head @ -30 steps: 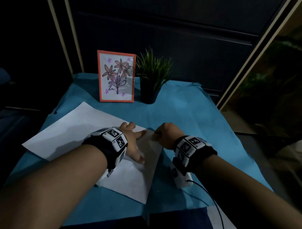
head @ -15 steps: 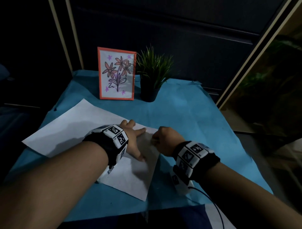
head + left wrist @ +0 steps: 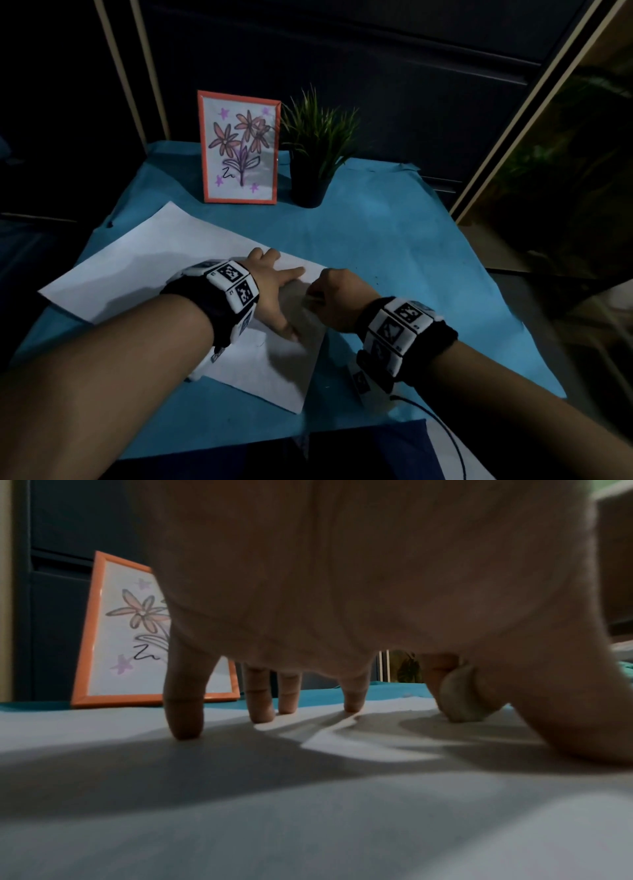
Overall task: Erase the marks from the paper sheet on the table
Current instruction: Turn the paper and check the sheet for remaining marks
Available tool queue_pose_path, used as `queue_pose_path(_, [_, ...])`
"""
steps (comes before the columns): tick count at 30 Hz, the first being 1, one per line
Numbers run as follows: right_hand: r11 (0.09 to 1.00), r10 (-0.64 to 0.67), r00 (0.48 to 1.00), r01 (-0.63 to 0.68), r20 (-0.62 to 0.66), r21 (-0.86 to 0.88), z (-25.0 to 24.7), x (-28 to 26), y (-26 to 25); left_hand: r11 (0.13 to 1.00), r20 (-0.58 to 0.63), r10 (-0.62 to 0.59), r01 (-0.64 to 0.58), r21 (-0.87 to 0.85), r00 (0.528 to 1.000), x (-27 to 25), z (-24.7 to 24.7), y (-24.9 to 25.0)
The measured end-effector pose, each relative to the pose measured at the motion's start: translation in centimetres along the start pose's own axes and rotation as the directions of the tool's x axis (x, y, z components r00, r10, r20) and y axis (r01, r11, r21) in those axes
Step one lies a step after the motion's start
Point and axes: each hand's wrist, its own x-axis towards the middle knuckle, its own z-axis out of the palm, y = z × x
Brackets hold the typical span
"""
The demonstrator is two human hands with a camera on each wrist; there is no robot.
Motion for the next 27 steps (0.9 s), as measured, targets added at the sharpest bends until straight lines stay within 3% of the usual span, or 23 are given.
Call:
queue_pose_path(2, [1.000, 0.004, 1.000, -0.004, 0.027, 0.010, 0.1, -0.1, 0.1, 1.000, 0.013, -0.003, 0.003, -0.003, 1.000, 0.0, 0.0, 0.0])
queue_pose_path(6, [0.995, 0.087, 0.995, -0.085, -0.037, 0.051, -0.9, 1.0, 0.5, 1.000, 0.018, -0.006, 0.006, -0.003, 1.000, -0.2, 0.1, 0.0])
queue_pose_path(12, [1.000, -0.010, 0.999, 0.011, 0.044, -0.025, 0.6, -0.6, -1.0, 1.000, 0.018, -0.027, 0.027, 0.005, 0.999, 0.1, 0.1, 0.2])
queue_pose_path(17, [0.994, 0.104, 0.994, -0.103, -0.042, 0.031, -1.1, 0.5, 0.7, 1.000, 0.019, -0.020, 0.020, 0.003, 1.000, -0.1, 0.2, 0.3])
queue_pose_path(23, [0.999, 0.022, 0.999, -0.020, 0.050, -0.026, 0.1, -1.6, -0.9, 1.000, 0.021, -0.028, 0.028, 0.000, 0.999, 0.0, 0.2, 0.3])
queue_pose_path(27, [0.996, 0.094, 0.995, -0.093, -0.041, 0.009, -1.2, 0.0, 0.4, 0.999, 0.012, -0.033, 0.033, 0.006, 0.999, -0.3, 0.1, 0.4])
